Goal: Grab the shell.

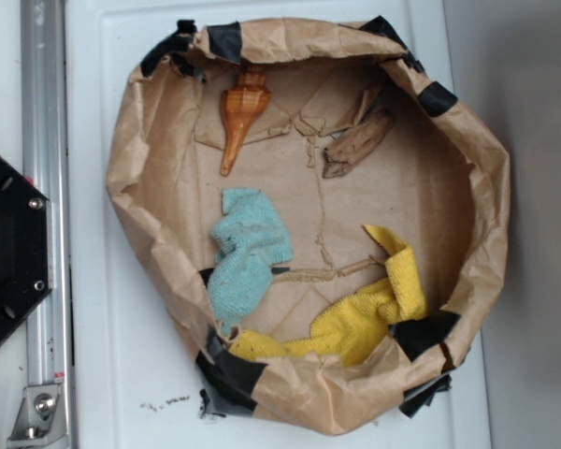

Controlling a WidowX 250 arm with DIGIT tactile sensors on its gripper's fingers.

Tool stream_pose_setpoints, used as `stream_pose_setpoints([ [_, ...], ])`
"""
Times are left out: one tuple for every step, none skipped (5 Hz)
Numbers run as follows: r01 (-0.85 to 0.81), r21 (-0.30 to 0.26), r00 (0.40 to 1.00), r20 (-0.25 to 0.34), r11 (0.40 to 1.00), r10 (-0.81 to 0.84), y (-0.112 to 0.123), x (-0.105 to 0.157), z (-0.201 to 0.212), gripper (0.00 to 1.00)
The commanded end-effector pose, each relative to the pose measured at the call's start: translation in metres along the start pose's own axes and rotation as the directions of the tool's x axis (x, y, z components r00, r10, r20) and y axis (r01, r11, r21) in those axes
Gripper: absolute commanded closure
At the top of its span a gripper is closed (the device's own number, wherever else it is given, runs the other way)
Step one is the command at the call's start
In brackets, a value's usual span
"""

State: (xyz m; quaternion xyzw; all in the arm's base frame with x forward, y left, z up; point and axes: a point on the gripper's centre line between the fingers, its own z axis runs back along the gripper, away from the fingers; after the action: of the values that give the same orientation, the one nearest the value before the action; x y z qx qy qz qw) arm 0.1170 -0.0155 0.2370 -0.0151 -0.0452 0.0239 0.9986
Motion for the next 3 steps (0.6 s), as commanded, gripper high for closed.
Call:
stream_pose_setpoints([
  [0.0,0.0,1.0,0.0,1.0,0.0,0.0,0.0,0.0,0.0],
  [-0.247,0.003,0.969,0.009,0.969,0.247,0.006,0.049,-0.018,0.0],
  [-0.458,-0.008,0.889,0.011,0.889,0.458,0.022,0.095,-0.038,0.0],
])
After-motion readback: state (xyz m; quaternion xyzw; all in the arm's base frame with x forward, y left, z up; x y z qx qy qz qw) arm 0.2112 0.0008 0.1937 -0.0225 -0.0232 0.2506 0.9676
